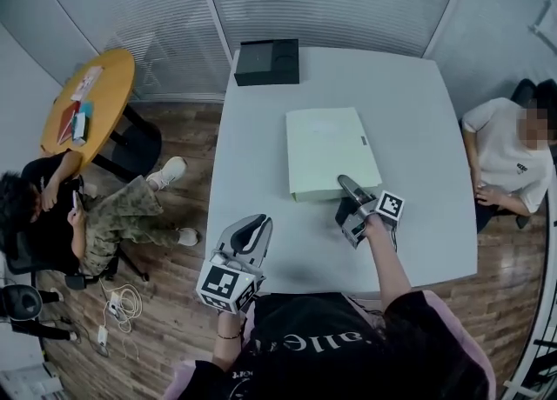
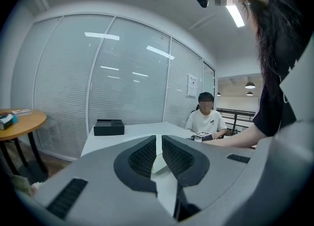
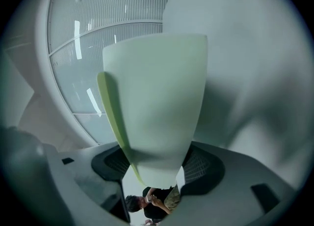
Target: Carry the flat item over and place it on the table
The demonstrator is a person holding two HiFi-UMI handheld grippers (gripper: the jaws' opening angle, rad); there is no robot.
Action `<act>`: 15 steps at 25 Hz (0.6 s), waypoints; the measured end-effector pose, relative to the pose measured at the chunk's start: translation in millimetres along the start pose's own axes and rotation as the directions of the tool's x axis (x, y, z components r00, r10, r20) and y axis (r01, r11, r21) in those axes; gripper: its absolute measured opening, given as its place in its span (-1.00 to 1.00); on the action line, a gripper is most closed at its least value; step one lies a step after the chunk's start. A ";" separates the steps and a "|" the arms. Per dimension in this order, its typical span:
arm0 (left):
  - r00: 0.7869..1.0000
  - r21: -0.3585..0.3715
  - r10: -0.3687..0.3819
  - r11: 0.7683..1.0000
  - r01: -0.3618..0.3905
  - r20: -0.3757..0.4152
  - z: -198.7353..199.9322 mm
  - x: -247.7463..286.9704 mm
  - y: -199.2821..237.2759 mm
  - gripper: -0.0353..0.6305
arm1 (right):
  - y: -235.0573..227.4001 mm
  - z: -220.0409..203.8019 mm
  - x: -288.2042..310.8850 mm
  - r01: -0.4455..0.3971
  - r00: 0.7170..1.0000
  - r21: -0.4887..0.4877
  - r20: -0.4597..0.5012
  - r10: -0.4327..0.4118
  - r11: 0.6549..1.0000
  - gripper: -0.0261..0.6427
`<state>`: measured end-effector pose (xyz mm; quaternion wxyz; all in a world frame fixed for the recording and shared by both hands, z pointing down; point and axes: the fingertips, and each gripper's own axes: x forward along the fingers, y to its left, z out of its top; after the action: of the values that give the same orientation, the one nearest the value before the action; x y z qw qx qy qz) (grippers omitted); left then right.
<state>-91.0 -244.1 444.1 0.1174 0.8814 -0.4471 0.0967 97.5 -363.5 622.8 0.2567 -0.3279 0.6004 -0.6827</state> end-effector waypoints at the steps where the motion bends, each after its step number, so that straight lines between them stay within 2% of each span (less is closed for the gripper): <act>1: 1.000 -0.004 0.003 1.000 -0.003 0.000 -0.1 0.6 2.7 -0.73 | -1.3 5.9 5.2 0.009 1.000 0.004 0.020 -0.009 1.000 -0.03; 4: 1.000 -0.012 0.009 1.000 -0.009 -0.001 -2.4 4.5 10.3 -0.73 | -12.1 26.2 21.9 0.056 0.996 -0.001 0.070 -0.056 0.998 -0.04; 9: 1.000 -0.018 0.009 1.000 -0.009 -0.018 -8.7 1.9 17.3 -0.73 | -28.6 43.9 36.9 0.209 0.970 -0.066 0.140 -0.198 0.976 0.03; 11: 1.000 -0.021 0.011 1.000 -0.012 -0.017 -9.1 5.1 17.6 -0.73 | -33.8 51.3 37.7 0.266 0.953 -0.075 0.168 -0.251 0.961 0.09; 15: 1.000 -0.034 0.005 0.999 -0.006 -0.019 -12.6 12.5 14.5 -0.73 | -50.0 59.8 26.0 0.410 0.900 -0.084 0.197 -0.388 0.908 0.20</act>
<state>-96.3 -258.3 461.3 0.1361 0.8772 -0.4499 0.0976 127.9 -414.5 679.6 0.1425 -0.5182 0.5365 -0.6506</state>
